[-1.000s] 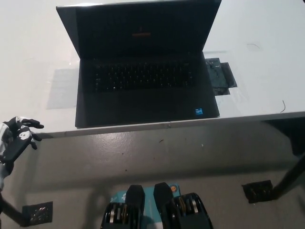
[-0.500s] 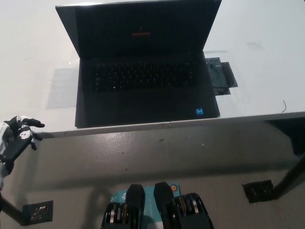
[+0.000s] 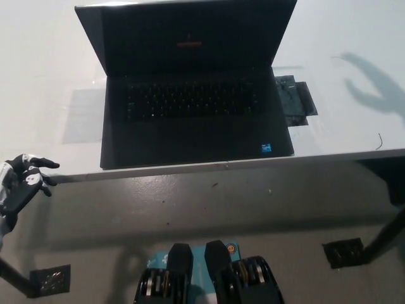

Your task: The robot uses its right hand to push down on the lid of a laptop kept in the middle of the desk to close it

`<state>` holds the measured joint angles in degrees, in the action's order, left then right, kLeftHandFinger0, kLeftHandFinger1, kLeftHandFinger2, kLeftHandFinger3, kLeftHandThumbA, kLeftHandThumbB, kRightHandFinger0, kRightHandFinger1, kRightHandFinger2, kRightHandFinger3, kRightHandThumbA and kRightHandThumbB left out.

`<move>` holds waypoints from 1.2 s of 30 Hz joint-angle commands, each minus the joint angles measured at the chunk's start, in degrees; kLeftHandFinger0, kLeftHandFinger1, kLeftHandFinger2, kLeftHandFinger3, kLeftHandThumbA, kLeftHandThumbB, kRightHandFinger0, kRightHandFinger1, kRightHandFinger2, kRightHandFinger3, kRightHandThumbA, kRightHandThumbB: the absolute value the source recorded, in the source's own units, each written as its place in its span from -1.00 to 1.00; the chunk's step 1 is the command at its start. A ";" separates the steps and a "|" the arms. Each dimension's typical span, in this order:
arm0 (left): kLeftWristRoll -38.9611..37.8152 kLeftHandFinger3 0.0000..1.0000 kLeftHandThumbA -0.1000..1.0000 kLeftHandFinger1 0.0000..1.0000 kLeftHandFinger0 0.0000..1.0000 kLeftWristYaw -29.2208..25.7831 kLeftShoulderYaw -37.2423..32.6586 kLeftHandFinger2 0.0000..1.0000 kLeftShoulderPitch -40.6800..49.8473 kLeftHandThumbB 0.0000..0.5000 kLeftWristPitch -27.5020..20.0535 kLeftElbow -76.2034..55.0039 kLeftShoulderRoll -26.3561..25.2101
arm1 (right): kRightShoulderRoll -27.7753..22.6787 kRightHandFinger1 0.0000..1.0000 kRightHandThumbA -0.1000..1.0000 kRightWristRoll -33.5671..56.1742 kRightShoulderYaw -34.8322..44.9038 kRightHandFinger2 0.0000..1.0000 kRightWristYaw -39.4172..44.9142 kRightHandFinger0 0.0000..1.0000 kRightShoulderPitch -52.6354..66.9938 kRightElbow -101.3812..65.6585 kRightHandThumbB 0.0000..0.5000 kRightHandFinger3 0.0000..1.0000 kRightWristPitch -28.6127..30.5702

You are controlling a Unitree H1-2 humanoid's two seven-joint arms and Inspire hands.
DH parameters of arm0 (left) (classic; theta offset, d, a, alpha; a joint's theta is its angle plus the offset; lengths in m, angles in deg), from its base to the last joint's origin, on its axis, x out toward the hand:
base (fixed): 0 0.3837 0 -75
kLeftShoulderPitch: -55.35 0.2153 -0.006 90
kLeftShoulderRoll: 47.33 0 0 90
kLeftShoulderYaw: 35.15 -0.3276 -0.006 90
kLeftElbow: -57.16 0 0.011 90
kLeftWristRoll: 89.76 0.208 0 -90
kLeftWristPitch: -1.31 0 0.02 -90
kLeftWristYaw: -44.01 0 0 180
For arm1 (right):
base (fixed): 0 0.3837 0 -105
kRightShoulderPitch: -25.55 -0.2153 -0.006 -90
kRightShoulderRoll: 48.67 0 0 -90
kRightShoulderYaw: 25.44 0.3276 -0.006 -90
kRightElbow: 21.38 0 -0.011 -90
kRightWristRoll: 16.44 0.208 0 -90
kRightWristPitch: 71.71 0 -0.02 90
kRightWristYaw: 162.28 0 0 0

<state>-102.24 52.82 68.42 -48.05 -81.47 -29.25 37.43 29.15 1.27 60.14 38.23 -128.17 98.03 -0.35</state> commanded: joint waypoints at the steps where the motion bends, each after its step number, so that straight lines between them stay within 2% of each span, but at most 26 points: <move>1: -0.85 0.27 -1.00 -0.20 -0.32 0.36 0.58 0.10 -1.16 -0.50 0.55 -2.24 -1.48 | 1.23 1.00 -0.17 -5.79 -1.79 0.80 0.86 1.00 -7.60 8.23 0.19 1.00 7.86; 4: -0.30 0.24 -1.00 -0.16 -0.27 0.54 0.23 0.10 -1.05 -0.56 0.25 -2.17 -1.70 | 2.73 1.00 -0.13 -7.31 -3.17 0.84 2.41 1.00 -9.55 15.67 0.22 1.00 11.74; 5: -0.30 0.22 -1.00 -0.17 -0.27 0.35 0.29 0.09 -1.07 -0.51 0.52 -2.33 -1.61 | 3.12 1.00 -0.15 -7.66 -3.41 0.85 2.67 1.00 -10.04 17.24 0.26 1.00 12.60; 6: -0.17 0.19 -1.00 -0.18 -0.27 -0.40 0.45 0.08 -1.05 -0.48 1.89 -3.18 -1.36 | 4.07 1.00 -0.14 -8.75 -4.29 0.81 2.31 1.00 -11.07 20.34 0.40 1.00 13.69; 10: 0.65 0.12 -1.00 -0.16 -0.26 -0.90 0.41 0.08 -0.42 -0.45 2.63 -4.52 -1.27 | 5.77 1.00 -0.08 -11.72 -6.71 0.85 2.03 1.00 -12.54 25.37 0.61 1.00 15.12; 11: 0.57 0.12 -1.00 -0.16 -0.26 -0.81 0.46 0.08 -0.50 -0.42 2.75 -4.37 -1.33 | 6.74 1.00 -0.06 -13.04 -7.84 0.77 1.68 1.00 -13.27 27.12 0.73 0.98 15.73; 13: 0.43 0.12 -1.00 -0.17 -0.26 -0.85 0.56 0.08 -0.58 -0.41 3.23 -4.30 -1.28 | 7.31 1.00 -0.06 -13.59 -8.21 0.72 1.51 1.00 -13.68 27.58 0.75 0.98 15.83; 14: -0.19 0.12 -1.00 -0.18 -0.29 -0.52 0.79 0.08 -0.56 -0.39 2.94 -4.03 -1.19 | 7.71 1.00 -0.01 -14.22 -8.55 0.67 1.64 1.00 -14.25 28.93 0.89 0.94 16.92; 17: -0.40 0.12 -1.00 -0.22 -0.37 0.27 0.75 0.05 -0.40 -0.47 1.87 -3.80 -1.53 | 8.46 1.00 0.07 -15.82 -9.52 0.69 1.26 1.00 -15.42 29.53 0.98 0.93 17.33; 18: -0.75 0.12 -1.00 -0.22 -0.36 0.82 0.75 0.04 -0.43 -0.45 1.17 -3.27 -1.63 | 9.12 1.00 0.03 -16.23 -9.60 0.78 0.94 1.00 -16.68 29.26 0.97 0.95 16.55; 22: -0.15 0.10 -1.00 -0.23 -0.37 0.36 0.55 0.02 -0.61 -0.42 2.01 -3.69 -1.72 | 10.31 1.00 0.01 -17.25 -9.48 0.80 0.62 1.00 -18.41 28.91 0.95 0.92 15.32; 24: 0.25 0.08 -1.00 -0.21 -0.34 0.23 0.43 0.03 -0.58 -0.42 1.74 -3.52 -1.77 | 10.96 1.00 0.04 -17.81 -9.41 0.87 0.33 1.00 -18.91 27.88 0.99 0.92 14.29; 25: 0.08 0.07 -1.00 -0.23 -0.36 0.37 0.41 0.01 -0.26 -0.43 1.45 -3.52 -1.58 | 11.26 1.00 0.02 -17.87 -9.30 1.00 0.35 1.00 -18.64 26.49 1.00 0.92 13.05; 27: -0.39 0.09 -1.00 -0.25 -0.40 0.57 0.55 0.01 -0.19 -0.46 1.86 -3.56 -1.62 | 12.23 1.00 0.00 -18.07 -9.05 1.00 0.45 1.00 -18.99 24.56 0.83 0.99 11.53; 29: -0.40 0.10 -1.00 -0.25 -0.41 0.70 0.47 0.01 -0.34 -0.46 1.67 -3.58 -1.67 | 12.21 1.00 0.00 -18.05 -8.69 1.00 0.72 1.00 -18.57 23.35 0.84 1.00 11.25; 30: -1.24 0.09 -1.00 -0.25 -0.40 0.72 0.83 0.00 -0.38 -0.42 2.45 -3.71 -1.48 | 12.94 1.00 -0.03 -17.61 -8.31 0.89 1.12 1.00 -18.03 22.29 0.73 1.00 12.55; 32: -1.42 0.09 -1.00 -0.24 -0.38 1.15 0.85 0.00 -0.48 -0.41 2.13 -3.68 -1.82 | 13.24 1.00 -0.11 -16.90 -7.23 0.82 1.24 1.00 -16.69 20.55 0.55 0.96 11.90; 33: -1.19 0.10 -1.00 -0.24 -0.38 1.17 0.76 0.01 -0.48 -0.41 1.89 -3.52 -1.92 | 13.39 1.00 -0.11 -16.61 -6.77 0.81 1.41 1.00 -16.17 19.91 0.54 0.95 11.61; 34: -0.65 0.09 -1.00 -0.21 -0.35 0.78 0.78 0.03 -1.08 -0.38 2.10 -3.54 -2.25 | 13.42 1.00 -0.04 -17.31 -6.93 0.98 1.08 1.00 -15.90 19.24 0.58 0.91 10.99; 36: -1.25 0.08 -1.00 -0.23 -0.37 0.76 1.04 0.03 -1.32 -0.35 2.35 -3.42 -2.04 | 13.51 1.00 -0.03 -17.01 -6.65 0.87 1.60 1.00 -13.62 16.47 0.59 0.87 9.53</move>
<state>-102.31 52.93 68.54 -47.91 -79.11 -31.66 37.24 43.38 -15.93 51.83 39.09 -141.27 118.66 11.19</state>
